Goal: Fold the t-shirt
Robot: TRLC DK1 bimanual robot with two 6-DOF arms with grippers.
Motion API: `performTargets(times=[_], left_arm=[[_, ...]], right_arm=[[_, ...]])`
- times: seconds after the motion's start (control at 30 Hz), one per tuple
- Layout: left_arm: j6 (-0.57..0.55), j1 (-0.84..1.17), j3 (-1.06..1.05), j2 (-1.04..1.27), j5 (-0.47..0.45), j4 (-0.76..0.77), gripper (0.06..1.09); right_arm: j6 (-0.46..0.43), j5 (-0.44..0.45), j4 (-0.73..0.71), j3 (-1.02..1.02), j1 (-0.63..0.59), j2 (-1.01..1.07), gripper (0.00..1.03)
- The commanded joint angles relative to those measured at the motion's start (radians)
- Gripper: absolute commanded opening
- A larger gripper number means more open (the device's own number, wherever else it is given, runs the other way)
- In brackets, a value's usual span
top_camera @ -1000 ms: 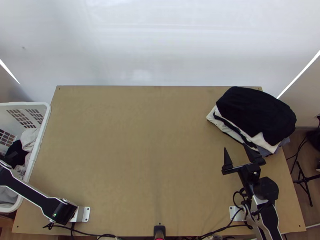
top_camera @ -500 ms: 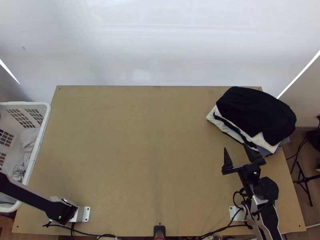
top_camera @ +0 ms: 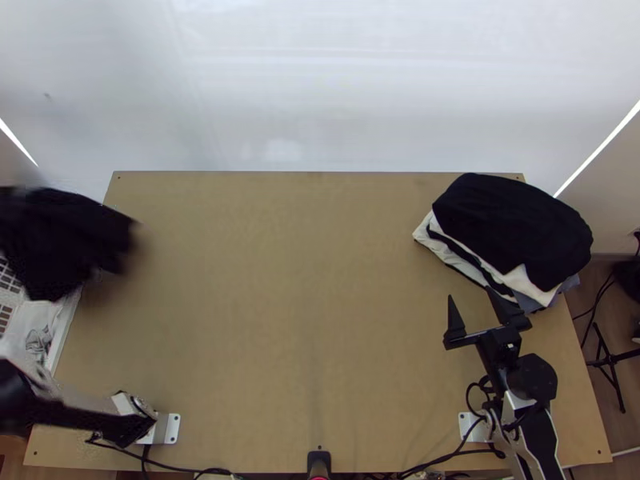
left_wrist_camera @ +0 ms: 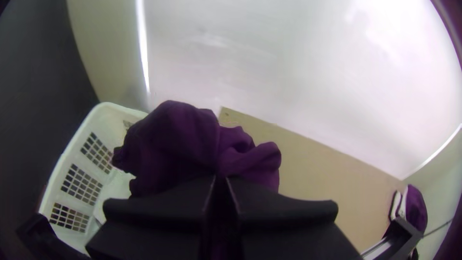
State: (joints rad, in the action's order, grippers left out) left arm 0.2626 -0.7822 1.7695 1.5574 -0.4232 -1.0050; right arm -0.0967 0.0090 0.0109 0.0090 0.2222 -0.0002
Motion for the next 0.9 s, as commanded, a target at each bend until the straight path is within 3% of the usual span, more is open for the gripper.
performTargets(times=[0.0,0.13,0.2,0.3,0.47,0.63,0.87], left_arm=[[0.047,0.342,-0.584,-0.428,-0.017,0.132,0.09],[-0.068,0.695,-0.844,-0.632,0.092,0.310,0.09],[-0.145,0.888,-0.932,-0.675,0.202,0.413,0.09],[-0.217,1.164,-1.009,-0.669,0.360,0.505,0.09],[-0.342,1.459,-1.025,-0.589,0.482,0.540,0.09],[-0.375,1.652,-1.015,-0.571,0.524,0.556,0.09],[-0.441,1.713,-0.961,-0.477,0.523,0.635,0.09]], right_arm=[[0.000,0.000,0.000,0.000,0.000,0.000,0.98],[0.000,0.000,0.000,0.000,0.000,0.000,0.98],[0.000,0.000,0.000,0.000,0.000,0.000,0.98],[0.000,0.000,-0.002,0.000,0.000,0.000,0.98],[0.000,0.000,0.000,0.000,0.000,0.000,0.98],[0.000,0.000,0.000,0.000,0.000,0.000,0.98],[0.000,0.000,0.000,0.000,0.000,0.000,0.98]])
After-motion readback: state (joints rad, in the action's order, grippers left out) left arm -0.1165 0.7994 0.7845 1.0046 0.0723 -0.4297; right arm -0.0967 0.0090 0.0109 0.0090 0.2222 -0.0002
